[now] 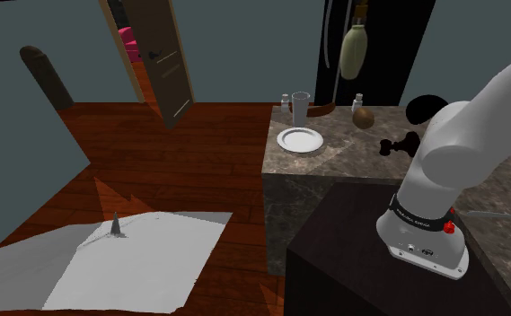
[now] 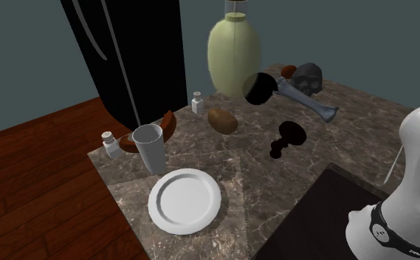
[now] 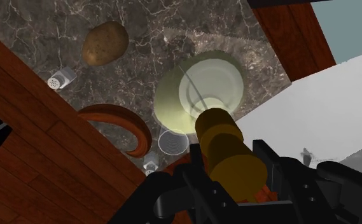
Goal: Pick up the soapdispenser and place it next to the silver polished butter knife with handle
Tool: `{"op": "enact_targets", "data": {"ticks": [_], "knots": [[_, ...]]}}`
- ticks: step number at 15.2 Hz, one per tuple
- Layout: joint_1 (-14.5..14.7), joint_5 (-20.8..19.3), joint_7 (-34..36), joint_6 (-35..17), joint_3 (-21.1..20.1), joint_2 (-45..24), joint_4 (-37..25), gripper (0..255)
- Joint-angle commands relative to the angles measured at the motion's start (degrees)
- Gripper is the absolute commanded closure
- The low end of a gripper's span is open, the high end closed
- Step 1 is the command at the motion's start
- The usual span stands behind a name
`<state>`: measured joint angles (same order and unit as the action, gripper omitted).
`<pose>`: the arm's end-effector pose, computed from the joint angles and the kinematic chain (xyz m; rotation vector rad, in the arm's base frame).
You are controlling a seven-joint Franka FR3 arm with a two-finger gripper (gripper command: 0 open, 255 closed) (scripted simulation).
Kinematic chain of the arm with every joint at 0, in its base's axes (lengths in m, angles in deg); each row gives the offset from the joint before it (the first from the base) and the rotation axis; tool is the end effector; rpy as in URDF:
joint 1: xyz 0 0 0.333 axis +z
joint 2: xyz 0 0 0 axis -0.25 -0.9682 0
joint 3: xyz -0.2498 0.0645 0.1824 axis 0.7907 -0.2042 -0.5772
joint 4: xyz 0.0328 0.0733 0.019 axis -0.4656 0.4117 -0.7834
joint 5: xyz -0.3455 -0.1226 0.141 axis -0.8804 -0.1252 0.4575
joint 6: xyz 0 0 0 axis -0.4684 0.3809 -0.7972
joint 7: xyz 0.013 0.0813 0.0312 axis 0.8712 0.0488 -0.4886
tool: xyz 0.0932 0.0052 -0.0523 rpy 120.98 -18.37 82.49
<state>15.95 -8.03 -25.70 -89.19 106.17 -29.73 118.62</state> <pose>0.3165 -0.2903 0.7221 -3.0856 0.0545 -0.2806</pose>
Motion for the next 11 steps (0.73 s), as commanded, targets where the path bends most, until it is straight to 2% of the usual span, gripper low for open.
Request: {"op": "enact_targets", "data": {"ticks": [1,7,11], "knots": [[0.27,0.40,-0.17,1.57,0.19,-0.94,-2.45,255],[1.00,1.75,-0.95,6.17,1.19,-4.08,-9.88,255],[-1.12,-1.71,1.80,7.76,-3.46,5.35,-2.64,255]]}}
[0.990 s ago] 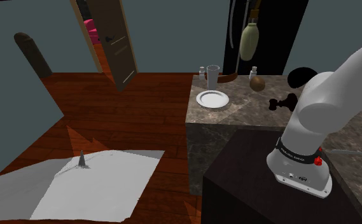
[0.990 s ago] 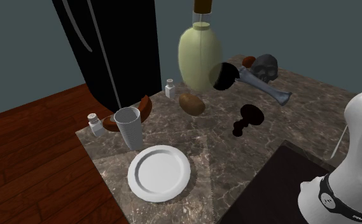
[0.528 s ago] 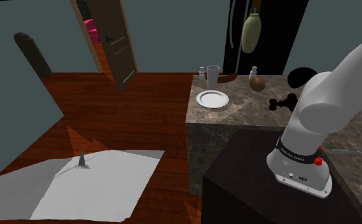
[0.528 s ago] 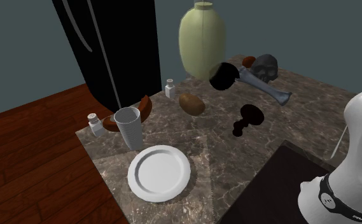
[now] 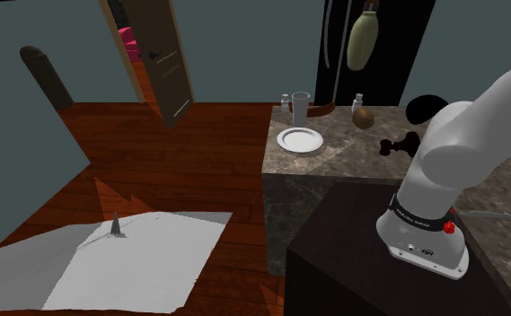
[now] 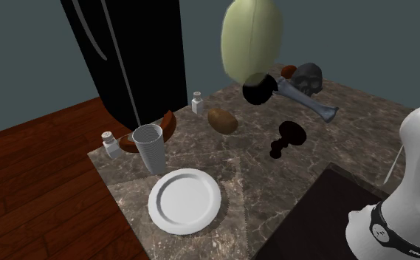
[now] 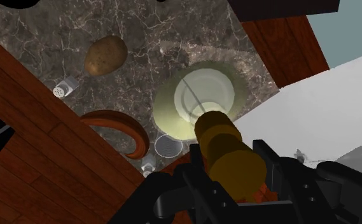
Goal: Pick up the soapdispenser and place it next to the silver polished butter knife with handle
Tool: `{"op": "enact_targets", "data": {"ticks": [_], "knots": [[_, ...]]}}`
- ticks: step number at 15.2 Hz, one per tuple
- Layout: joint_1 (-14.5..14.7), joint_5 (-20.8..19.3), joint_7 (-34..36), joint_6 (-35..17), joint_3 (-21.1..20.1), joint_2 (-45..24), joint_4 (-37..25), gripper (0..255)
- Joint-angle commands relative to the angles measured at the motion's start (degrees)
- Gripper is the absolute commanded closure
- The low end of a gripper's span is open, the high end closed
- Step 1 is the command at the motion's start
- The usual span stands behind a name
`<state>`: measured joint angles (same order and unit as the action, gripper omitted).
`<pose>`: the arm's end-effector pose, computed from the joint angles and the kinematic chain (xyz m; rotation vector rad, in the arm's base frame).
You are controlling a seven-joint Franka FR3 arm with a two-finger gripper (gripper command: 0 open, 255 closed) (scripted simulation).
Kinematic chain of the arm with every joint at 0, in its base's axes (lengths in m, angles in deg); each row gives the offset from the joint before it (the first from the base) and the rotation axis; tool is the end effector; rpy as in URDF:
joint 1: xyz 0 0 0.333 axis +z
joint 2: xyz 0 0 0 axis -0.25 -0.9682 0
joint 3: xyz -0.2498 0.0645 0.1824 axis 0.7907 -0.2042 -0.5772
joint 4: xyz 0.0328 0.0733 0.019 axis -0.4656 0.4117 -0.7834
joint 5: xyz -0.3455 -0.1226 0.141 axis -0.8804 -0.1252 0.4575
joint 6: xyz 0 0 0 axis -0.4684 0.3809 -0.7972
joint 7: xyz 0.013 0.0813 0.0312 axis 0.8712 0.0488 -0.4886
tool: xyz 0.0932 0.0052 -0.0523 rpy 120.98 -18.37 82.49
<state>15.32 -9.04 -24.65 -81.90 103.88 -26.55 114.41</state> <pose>0.2799 -0.2739 0.7621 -3.0842 0.0541 -0.2801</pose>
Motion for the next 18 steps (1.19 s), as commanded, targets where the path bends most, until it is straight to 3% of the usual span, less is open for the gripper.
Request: {"op": "enact_targets", "data": {"ticks": [1,9,18], "knots": [[-1.09,-1.27,1.26,1.05,-2.18,4.32,3.10,255],[-5.85,-3.57,3.73,7.65,-8.65,19.66,12.20,255],[-10.59,-3.64,4.13,18.44,-13.58,33.76,16.25,255]]}}
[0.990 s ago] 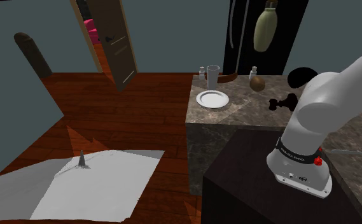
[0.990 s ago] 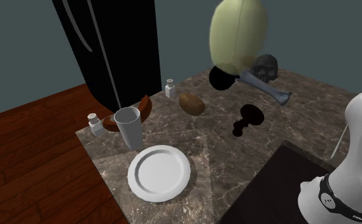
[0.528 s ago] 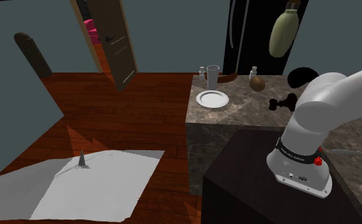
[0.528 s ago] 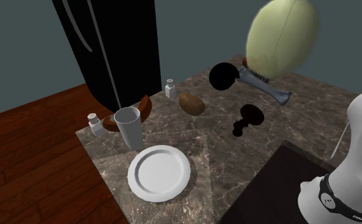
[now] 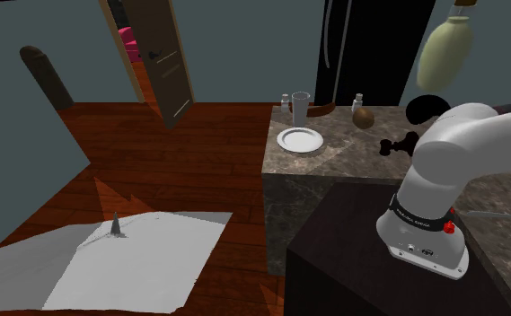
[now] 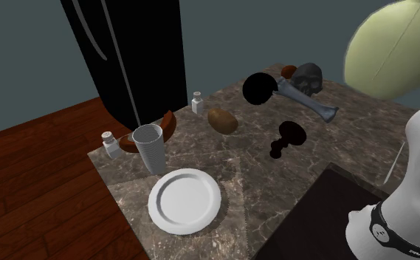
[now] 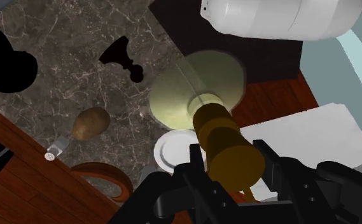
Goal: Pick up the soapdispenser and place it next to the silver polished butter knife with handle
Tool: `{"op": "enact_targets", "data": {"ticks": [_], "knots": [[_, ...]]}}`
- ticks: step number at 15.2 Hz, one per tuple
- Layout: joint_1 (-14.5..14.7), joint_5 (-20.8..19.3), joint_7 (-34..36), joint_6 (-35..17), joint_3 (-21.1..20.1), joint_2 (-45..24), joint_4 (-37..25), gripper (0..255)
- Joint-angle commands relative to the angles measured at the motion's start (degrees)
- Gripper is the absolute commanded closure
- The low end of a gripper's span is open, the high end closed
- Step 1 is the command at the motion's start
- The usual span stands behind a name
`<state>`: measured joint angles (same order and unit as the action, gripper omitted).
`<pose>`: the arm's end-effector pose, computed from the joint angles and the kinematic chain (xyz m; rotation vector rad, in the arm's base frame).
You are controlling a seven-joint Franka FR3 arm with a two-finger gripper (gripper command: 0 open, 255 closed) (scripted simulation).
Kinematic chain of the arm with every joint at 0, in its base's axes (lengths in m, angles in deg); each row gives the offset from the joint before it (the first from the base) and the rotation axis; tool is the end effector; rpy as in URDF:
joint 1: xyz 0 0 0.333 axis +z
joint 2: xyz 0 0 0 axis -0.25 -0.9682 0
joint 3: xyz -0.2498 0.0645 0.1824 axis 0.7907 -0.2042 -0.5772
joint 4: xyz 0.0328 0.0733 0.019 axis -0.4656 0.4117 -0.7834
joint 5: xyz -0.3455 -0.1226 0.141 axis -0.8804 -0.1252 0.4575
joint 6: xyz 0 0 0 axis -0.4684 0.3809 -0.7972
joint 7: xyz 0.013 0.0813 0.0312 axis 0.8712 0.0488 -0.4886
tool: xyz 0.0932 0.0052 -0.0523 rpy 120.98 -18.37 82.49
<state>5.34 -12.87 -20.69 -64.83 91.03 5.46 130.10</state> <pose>0.0674 -0.1723 0.7646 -3.0850 0.0539 -0.2825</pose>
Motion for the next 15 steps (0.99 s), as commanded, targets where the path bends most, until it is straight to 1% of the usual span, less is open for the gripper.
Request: {"op": "enact_targets", "data": {"ticks": [1,8,15], "knots": [[-1.08,0.24,0.11,2.74,-1.18,3.11,0.62,255],[-4.01,0.63,-0.79,13.13,-3.74,11.28,-1.13,255],[-6.15,0.59,-2.32,24.61,-5.64,16.81,-6.76,255]]}}
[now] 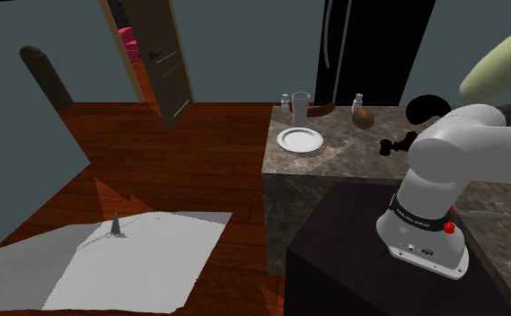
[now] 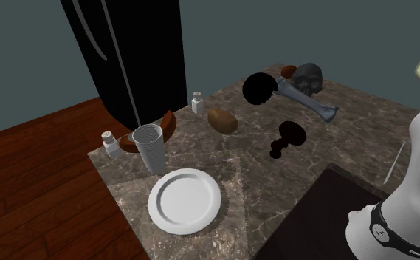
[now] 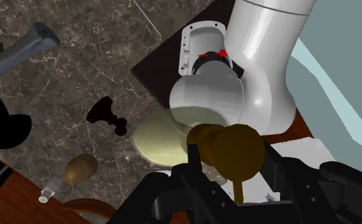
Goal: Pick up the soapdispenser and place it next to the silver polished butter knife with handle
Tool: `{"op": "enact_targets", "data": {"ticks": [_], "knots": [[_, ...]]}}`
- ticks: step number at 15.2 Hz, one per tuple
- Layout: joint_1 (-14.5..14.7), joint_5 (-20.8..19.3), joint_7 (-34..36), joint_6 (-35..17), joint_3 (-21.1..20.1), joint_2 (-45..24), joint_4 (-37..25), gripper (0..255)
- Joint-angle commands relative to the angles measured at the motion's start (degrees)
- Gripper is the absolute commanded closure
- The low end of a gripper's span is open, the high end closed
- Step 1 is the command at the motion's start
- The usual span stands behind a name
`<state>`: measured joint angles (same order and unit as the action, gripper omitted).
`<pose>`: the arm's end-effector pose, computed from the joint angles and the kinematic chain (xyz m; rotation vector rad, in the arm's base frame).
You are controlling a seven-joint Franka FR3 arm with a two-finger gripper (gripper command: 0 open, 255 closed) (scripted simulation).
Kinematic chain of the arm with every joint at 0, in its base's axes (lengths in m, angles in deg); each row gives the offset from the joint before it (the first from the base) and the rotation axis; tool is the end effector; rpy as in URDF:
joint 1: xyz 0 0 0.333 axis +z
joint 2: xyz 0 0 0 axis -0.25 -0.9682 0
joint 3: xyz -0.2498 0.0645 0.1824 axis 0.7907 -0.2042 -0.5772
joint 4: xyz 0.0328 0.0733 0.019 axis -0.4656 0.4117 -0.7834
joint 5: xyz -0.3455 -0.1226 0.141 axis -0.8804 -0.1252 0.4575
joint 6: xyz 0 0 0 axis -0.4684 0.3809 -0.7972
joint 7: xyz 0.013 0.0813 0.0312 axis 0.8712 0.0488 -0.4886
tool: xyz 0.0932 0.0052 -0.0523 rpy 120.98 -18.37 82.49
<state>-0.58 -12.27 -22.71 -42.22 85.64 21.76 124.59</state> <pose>-0.1108 -0.0839 0.7637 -3.0872 0.0566 -0.2856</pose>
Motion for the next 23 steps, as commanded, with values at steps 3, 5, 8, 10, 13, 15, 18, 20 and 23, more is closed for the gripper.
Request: {"op": "enact_targets", "data": {"ticks": [3,5,8,10,13,15,18,20,23], "knots": [[-6.25,-1.00,-7.66,6.27,0.56,0.93,-4.56,255],[-22.98,-4.19,-29.02,6.27,4.92,-2.30,-6.00,255],[-38.76,-9.44,-52.00,6.27,9.74,-6.64,-8.62,255],[-45.10,-13.08,-63.28,6.27,12.42,-9.06,-10.68,255],[-46.19,-15.79,-66.77,6.27,13.63,-7.78,-9.84,255],[-46.26,-15.94,-66.05,5.53,13.67,-5.88,-7.27,255],[-46.80,-16.23,-65.55,4.32,13.90,-3.30,-3.52,255],[-47.15,-16.47,-65.25,3.57,14.09,-1.62,-1.12,255],[-47.64,-16.92,-64.86,2.53,14.43,0.87,2.35,255]]}}
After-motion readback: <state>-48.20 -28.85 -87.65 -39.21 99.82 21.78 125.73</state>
